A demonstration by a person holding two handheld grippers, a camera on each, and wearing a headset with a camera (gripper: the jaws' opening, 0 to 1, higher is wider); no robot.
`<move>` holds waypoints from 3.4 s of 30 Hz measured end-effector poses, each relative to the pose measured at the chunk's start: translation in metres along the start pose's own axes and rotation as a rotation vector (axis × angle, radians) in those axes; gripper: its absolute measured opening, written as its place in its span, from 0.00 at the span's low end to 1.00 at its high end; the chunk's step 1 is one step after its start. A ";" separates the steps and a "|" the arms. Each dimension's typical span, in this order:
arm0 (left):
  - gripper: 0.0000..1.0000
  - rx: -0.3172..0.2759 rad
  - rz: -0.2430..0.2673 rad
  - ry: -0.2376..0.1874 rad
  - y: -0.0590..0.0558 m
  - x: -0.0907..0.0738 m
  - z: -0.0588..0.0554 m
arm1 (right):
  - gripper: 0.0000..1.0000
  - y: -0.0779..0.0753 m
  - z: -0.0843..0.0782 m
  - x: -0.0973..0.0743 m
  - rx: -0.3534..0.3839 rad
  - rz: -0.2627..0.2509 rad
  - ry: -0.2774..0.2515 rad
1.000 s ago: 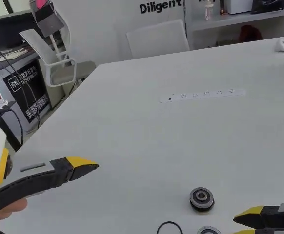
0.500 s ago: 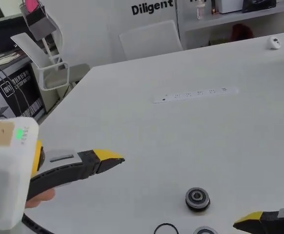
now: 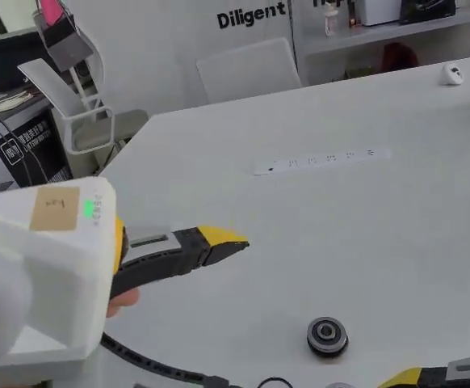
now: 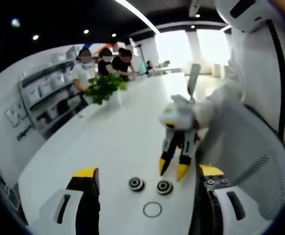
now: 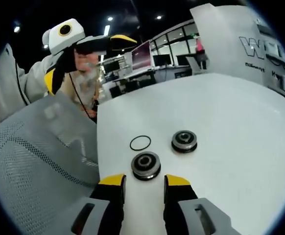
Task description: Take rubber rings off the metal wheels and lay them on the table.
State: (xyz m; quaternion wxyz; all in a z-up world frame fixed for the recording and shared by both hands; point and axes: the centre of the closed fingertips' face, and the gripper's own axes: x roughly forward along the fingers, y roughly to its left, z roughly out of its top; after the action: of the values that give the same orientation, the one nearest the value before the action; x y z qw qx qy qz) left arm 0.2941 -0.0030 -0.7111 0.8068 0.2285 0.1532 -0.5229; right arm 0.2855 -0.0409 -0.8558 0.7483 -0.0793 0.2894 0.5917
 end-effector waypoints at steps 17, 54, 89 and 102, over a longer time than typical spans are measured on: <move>0.51 -0.123 -0.092 -0.008 -0.014 0.066 -0.040 | 0.28 -0.001 0.000 0.007 -0.078 -0.007 0.018; 0.14 -0.215 -0.118 0.104 -0.035 0.088 -0.096 | 0.00 -0.011 -0.007 0.008 -0.144 -0.019 0.051; 0.13 -0.193 -0.126 0.103 -0.034 0.093 -0.101 | 0.00 -0.014 0.010 -0.002 0.642 0.087 -0.201; 0.13 -0.190 -0.124 0.101 -0.033 0.092 -0.102 | 0.00 -0.008 0.016 0.000 0.595 0.105 -0.156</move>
State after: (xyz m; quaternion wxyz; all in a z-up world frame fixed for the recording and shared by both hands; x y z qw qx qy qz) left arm 0.3007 -0.0318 -0.8497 0.7822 0.1670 0.2563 -0.5428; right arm 0.2988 -0.0360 -0.8445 0.7270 0.2039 0.3950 0.5233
